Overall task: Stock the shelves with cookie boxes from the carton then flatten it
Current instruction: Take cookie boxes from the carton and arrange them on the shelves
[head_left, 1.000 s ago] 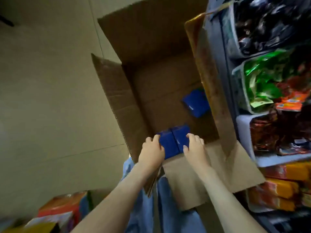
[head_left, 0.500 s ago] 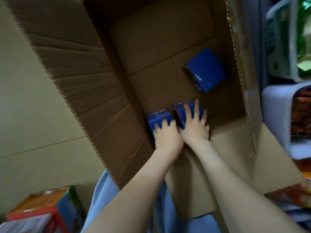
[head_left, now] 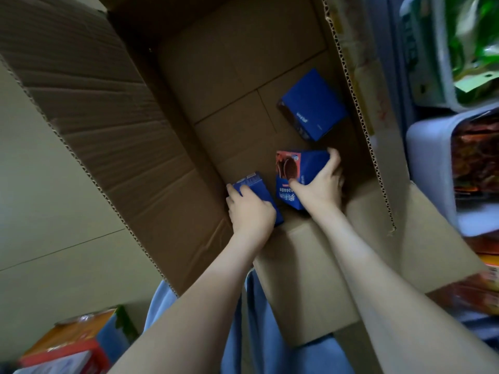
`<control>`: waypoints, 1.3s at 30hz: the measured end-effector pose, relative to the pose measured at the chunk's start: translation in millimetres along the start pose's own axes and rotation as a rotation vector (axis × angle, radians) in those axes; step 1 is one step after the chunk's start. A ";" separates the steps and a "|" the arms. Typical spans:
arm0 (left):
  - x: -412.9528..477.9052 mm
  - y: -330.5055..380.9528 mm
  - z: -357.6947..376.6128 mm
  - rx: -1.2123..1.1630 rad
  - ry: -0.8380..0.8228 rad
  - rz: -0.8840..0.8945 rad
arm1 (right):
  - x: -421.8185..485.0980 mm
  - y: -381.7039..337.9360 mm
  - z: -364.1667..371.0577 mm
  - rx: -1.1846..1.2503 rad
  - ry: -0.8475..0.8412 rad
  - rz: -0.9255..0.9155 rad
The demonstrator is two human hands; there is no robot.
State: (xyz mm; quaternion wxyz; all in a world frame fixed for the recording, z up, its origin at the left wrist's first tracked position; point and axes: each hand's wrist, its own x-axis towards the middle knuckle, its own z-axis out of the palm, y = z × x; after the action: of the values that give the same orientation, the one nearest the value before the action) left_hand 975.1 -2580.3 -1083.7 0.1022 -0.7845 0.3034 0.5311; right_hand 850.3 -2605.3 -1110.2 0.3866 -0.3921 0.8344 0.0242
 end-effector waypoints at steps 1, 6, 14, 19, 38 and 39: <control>-7.0 4.3 -4.1 -0.012 0.046 0.033 | -8.8 -4.8 -4.0 -0.026 0.008 -0.052; -74.2 23.4 -45.3 -0.080 0.138 0.329 | -88.0 -45.6 -45.9 0.004 0.043 -0.238; -238.0 93.5 -186.9 0.605 0.132 0.884 | -211.8 -126.3 -211.6 -0.049 0.112 -0.457; -351.7 158.3 -265.3 1.081 0.182 1.192 | -289.4 -173.9 -348.8 -0.074 -0.002 -0.531; -649.4 315.1 -387.3 0.354 -0.184 1.259 | -508.5 -192.4 -653.2 0.395 0.643 -0.597; -659.5 318.5 -388.6 0.252 -0.267 1.241 | -517.8 -193.2 -659.7 0.471 0.669 -0.584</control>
State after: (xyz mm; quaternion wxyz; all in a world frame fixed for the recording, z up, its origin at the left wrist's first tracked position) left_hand 922.6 -2778.7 -280.4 -0.0955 -0.3724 0.7451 0.5449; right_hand 770.9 -2636.3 -253.9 0.1665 -0.4976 0.7508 -0.4013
